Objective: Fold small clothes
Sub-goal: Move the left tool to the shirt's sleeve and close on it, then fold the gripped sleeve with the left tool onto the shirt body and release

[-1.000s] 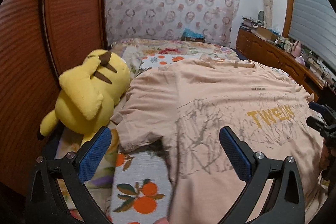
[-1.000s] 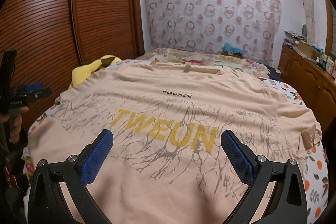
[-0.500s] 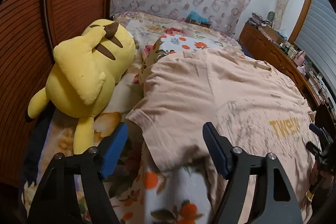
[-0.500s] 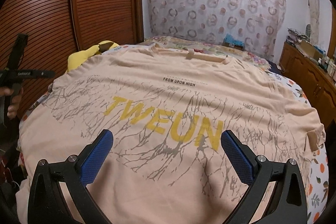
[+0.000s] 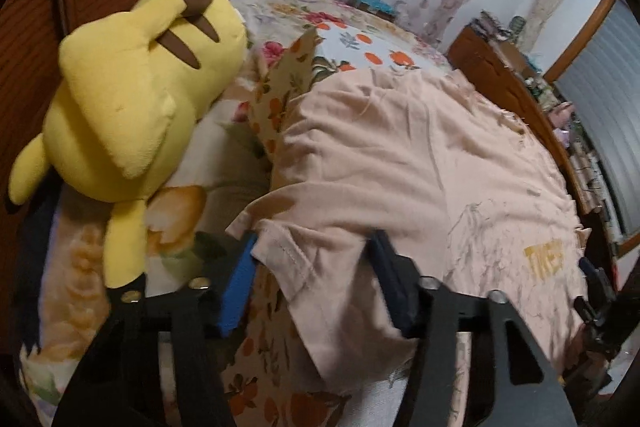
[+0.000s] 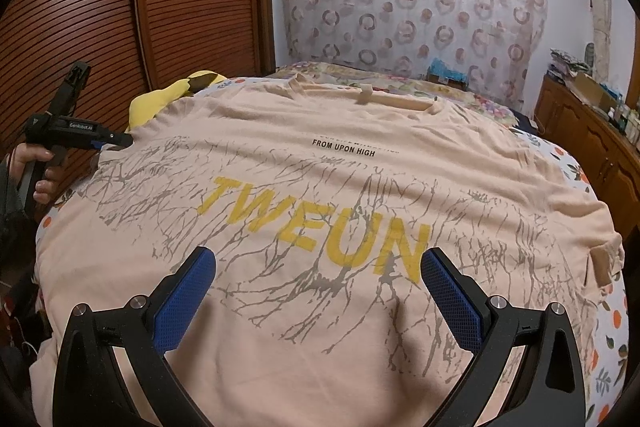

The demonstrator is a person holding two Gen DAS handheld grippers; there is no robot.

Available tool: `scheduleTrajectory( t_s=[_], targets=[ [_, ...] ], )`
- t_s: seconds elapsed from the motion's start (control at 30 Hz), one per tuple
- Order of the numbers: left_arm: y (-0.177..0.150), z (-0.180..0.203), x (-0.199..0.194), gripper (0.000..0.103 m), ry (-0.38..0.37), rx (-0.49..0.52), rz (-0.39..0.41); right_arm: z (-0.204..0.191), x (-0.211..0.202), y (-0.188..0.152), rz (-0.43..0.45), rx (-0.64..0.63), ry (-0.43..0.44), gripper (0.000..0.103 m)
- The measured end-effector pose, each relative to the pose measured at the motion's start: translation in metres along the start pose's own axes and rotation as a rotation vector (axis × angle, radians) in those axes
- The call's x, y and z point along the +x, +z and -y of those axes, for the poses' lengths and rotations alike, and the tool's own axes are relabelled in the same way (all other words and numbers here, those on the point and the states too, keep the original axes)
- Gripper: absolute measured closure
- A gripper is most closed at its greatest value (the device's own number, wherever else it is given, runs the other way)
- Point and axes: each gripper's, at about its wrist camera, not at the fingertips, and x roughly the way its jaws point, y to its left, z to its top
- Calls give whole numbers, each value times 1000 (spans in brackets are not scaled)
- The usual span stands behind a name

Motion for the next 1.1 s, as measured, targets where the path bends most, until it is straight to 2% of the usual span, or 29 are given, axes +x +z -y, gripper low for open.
scheduleTrajectory(
  t_s=[0.03,0.1,0.17,0.27,0.4,0.6,0.83,0.93,1.0,1.1],
  targets=[
    [2,0,0,65,-10,2,3,-1,-1,0,0,2,2,1],
    [3,6,-4,81,21,37,15,3,0,0,-2,8,10,1],
    [2,16,-9,89,88,93,27,7,1,1,-3,16,15,1],
    [2,26,-15,95,139,147,47,8,1,1,-4,22,19,1],
    [4,41,-30,95,149,184,98,9,2,1,-7,20,17,1],
    [16,90,-47,95,139,262,163,9,2,2,-8,20,19,1],
    [11,169,-41,95,54,381,162,10,0,0,-7,29,21,1],
    [-2,186,-41,86,50,421,160,10,0,0,-8,28,25,1],
    [-10,191,-45,68,57,442,168,10,0,0,-9,27,26,1],
    [-20,192,-50,52,61,455,184,10,0,0,-9,28,26,1]
  ],
)
